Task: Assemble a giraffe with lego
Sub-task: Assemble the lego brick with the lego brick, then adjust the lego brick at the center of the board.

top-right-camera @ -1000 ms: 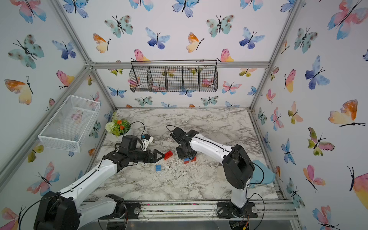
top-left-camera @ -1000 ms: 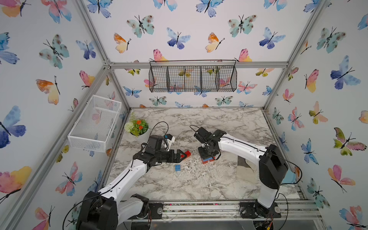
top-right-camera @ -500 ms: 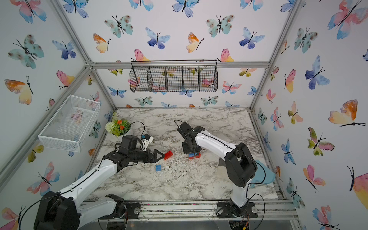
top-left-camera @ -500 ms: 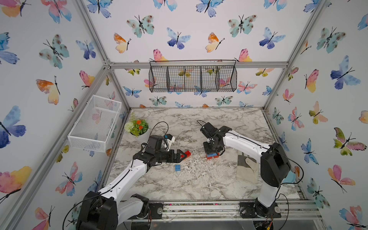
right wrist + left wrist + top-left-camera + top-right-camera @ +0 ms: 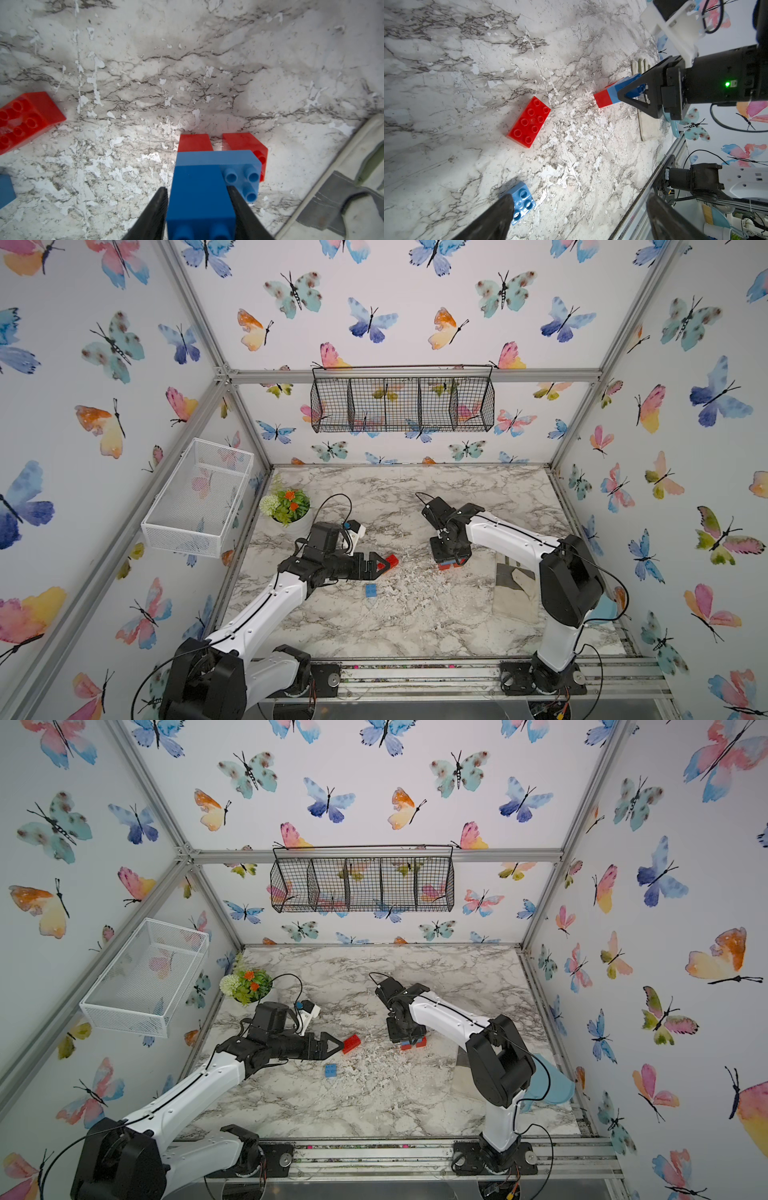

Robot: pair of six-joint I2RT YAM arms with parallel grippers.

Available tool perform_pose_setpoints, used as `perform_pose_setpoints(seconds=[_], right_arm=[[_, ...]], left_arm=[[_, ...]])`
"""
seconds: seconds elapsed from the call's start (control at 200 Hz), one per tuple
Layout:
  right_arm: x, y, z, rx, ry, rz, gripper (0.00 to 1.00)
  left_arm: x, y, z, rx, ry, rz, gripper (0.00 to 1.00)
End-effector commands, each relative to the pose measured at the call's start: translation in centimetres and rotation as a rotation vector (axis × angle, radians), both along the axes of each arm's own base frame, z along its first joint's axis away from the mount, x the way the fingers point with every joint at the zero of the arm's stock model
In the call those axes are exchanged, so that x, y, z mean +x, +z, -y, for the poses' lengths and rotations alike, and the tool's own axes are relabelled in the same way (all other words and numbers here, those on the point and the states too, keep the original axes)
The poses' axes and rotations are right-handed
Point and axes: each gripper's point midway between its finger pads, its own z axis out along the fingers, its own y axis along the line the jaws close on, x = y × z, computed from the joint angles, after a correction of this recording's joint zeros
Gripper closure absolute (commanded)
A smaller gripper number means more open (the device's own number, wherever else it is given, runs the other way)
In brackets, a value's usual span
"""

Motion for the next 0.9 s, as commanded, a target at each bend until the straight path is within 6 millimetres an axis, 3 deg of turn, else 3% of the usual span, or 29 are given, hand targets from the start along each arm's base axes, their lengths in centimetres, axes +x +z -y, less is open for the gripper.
perform_pose_setpoints(seconds=[0.0,0.16,0.566,0.736,0.896], right_arm=[[0.2,0.2,0.9,-0.029,-0.007,0.005,0.48],[0.9,1.7,0.3,0.012,-0.007,0.056,0.47],[2.2,6.3,-0.8,0.077,0.046,0.151,0.28],[2.4,8.8,-2.7,0.141,0.125,0.197,0.23],[2.4,9.0,-5.6,0.215,0.216,0.197,0.19]], left_arm=[[-0.4,0.4,0.3,-0.005,-0.027,-0.001,0.02],[-0.3,0.6,0.2,-0.002,-0.025,0.011,0.02],[-0.4,0.5,0.1,-0.002,-0.026,0.000,0.02],[-0.3,0.7,-0.1,-0.010,-0.022,-0.002,0.02],[-0.2,0.8,-0.5,-0.014,-0.023,0.000,0.02]])
